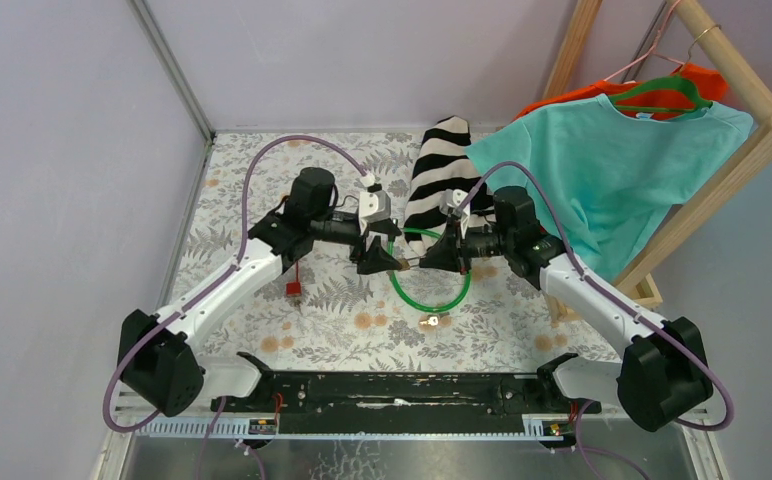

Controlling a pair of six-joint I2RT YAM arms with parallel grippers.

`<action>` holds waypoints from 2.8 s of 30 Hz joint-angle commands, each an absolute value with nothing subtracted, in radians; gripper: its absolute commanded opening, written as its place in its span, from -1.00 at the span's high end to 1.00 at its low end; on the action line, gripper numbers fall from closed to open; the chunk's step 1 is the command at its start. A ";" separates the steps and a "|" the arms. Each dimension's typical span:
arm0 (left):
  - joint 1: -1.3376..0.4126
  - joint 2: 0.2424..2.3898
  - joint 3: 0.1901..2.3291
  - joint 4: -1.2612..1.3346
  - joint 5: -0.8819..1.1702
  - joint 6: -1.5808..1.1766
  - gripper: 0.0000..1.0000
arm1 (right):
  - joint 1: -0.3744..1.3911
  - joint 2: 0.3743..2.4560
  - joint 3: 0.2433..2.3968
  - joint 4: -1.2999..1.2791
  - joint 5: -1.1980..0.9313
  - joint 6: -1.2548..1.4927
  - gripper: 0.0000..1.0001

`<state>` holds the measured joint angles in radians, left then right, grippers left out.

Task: Lock with the key
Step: Lock the lock, then place the key at the center of the board.

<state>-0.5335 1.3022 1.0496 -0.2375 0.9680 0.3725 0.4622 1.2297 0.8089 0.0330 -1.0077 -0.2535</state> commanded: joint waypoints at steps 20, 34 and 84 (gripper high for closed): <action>-0.522 1.396 1.124 -0.394 0.970 0.389 0.10 | 0.397 1.184 0.842 0.057 -1.108 -0.227 1.00; -0.526 1.445 1.128 -0.434 1.009 0.392 0.32 | 0.396 1.184 0.838 0.056 -1.091 -0.236 1.00; -0.516 1.313 0.744 -0.408 0.575 0.583 0.97 | 0.315 1.197 0.838 -0.001 -0.990 -0.328 1.00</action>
